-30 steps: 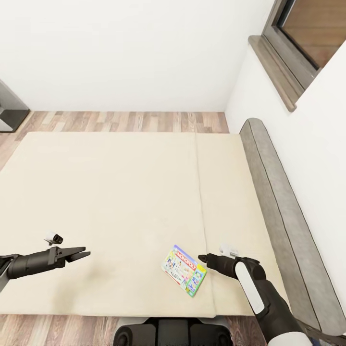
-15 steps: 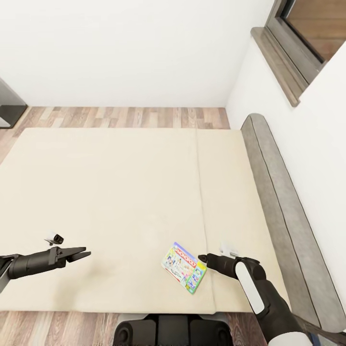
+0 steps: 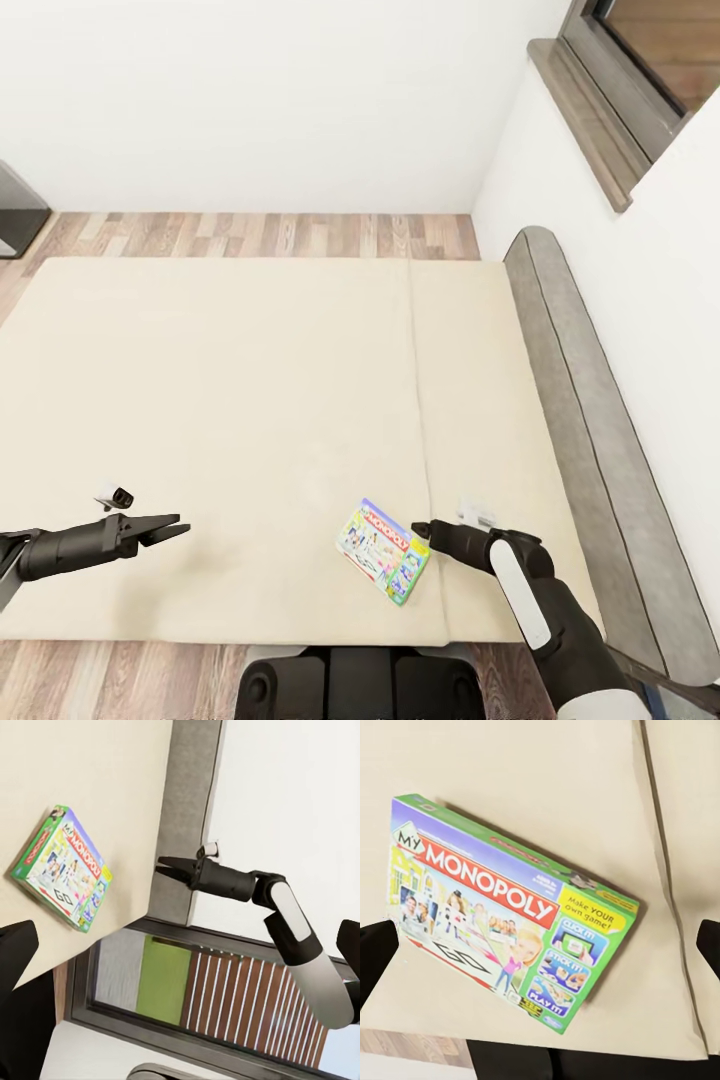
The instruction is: Put all the toys in the child's room - the three board games (two on the bed and one on the table), the two jigsaw puzzles on the table, and the tennis ball on the table - inside the toy box on the table in the child's room.
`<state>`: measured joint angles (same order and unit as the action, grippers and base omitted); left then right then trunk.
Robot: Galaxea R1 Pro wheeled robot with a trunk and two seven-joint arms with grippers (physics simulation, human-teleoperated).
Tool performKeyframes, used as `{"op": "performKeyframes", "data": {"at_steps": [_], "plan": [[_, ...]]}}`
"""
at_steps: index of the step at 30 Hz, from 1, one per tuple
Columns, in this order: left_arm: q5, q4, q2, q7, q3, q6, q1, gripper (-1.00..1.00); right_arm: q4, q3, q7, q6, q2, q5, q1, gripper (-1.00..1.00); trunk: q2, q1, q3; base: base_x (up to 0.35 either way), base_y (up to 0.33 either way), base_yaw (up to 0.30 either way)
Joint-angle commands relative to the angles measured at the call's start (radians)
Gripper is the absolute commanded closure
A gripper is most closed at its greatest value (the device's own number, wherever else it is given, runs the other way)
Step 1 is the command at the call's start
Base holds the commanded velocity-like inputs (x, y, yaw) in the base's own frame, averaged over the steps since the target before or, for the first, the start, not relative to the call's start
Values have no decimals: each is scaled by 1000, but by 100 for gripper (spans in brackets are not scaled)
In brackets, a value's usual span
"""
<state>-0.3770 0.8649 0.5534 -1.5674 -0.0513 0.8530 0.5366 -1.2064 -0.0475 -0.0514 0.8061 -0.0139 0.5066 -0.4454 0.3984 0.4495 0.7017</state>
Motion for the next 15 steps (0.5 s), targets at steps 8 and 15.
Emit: {"op": "performKeyframes", "data": {"at_steps": [8,15], "plan": [[0,0,0,-3,0,10,0,-100,-14,-6,-5,6,-5,7,-61,-100,2,0,14,0,0,0],[0,0,0,-3,1,9,0,-100,-9,-9,-5,6,0,6,-101,-100,2,0,26,0,0,0]]}}
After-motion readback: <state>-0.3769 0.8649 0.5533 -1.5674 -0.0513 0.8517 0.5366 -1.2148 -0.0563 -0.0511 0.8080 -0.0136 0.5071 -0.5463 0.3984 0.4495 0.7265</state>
